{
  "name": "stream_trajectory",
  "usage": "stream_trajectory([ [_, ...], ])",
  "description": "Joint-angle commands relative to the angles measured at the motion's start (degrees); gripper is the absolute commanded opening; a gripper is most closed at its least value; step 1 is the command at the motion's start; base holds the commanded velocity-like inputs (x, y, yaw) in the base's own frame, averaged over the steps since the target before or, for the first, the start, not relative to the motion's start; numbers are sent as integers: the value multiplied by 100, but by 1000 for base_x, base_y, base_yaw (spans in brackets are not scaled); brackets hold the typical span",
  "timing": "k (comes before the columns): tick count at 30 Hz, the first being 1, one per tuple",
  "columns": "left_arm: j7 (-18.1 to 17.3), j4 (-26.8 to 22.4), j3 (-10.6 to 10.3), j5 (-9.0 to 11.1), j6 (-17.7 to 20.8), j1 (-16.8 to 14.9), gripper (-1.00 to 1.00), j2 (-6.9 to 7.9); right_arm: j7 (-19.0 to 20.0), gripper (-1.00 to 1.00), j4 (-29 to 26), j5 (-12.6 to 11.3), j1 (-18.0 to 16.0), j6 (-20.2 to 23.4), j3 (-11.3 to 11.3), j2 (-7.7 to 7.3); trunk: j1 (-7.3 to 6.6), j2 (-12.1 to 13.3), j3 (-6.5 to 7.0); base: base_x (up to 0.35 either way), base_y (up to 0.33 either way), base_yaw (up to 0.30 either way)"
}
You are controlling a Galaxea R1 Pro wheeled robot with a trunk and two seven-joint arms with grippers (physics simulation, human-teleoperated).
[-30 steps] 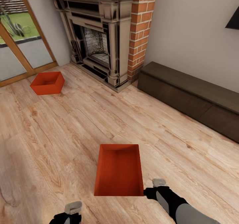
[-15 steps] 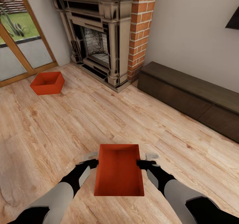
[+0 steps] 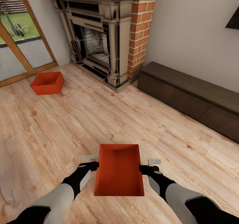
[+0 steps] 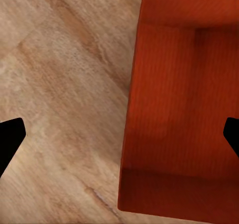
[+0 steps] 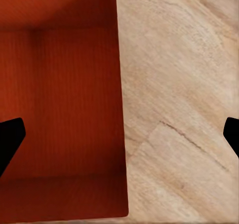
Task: Move the two storage containers from the living room to the garage. In the garage, place one container on the floor and stack the other container on top of it (either order is fine).
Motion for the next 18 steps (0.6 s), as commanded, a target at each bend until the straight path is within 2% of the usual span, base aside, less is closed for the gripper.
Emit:
stream_trajectory([
  [1, 28, -12, -35, 36, 24, 0, 100, -3, -18, 100, 56, -56, -4, -25, 53, 0, 0, -2, -3, 0, 0, 0],
  [18, 24, -127, -60, -2, 9, -2, 100, 50, -35, 100, 156, -42, -4, -33, 76, -5, 0, -2, -3, 0, 0, 0],
])
